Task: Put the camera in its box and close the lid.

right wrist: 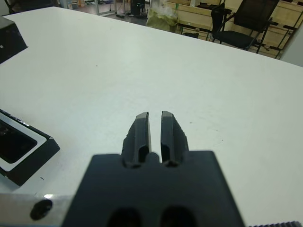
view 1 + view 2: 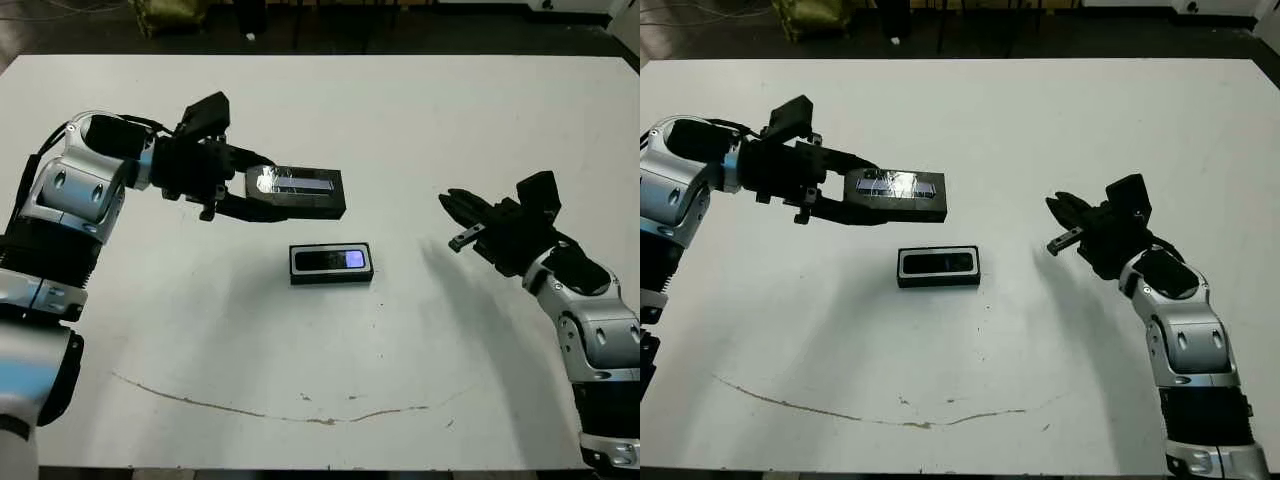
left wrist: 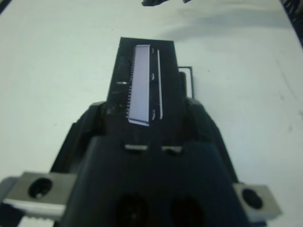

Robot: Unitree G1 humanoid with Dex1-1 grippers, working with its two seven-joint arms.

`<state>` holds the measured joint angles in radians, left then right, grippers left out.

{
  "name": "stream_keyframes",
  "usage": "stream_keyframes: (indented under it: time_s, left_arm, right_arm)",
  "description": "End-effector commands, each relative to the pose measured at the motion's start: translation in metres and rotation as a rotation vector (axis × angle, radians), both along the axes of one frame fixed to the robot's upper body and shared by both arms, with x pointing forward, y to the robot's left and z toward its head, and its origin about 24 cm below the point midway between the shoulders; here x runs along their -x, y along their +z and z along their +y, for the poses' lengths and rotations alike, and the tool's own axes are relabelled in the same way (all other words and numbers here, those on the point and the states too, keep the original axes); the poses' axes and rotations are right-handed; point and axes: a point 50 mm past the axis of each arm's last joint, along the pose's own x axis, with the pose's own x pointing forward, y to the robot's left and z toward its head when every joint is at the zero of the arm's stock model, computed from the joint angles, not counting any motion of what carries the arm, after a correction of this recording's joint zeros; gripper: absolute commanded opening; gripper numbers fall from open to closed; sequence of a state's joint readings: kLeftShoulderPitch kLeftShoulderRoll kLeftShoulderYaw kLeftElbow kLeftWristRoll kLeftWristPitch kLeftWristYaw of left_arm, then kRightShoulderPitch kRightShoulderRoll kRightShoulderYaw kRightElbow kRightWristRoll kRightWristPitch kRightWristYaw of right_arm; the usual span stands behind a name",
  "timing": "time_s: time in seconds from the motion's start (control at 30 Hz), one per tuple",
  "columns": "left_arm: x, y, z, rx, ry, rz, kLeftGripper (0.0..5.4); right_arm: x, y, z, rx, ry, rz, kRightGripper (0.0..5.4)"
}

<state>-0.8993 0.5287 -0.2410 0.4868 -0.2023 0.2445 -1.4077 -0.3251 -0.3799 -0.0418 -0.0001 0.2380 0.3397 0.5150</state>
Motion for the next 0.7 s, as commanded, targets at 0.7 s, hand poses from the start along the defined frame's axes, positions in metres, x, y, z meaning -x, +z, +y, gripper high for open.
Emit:
stream_keyframes:
  time_s: [0.7]
  left_arm:
    - [0.006,-0.045,0.000,0.230,0.032,0.001,2.49]
  right_arm:
    - [0.004,-0.012,-0.003,0.023,-0.013,0.025,0.00]
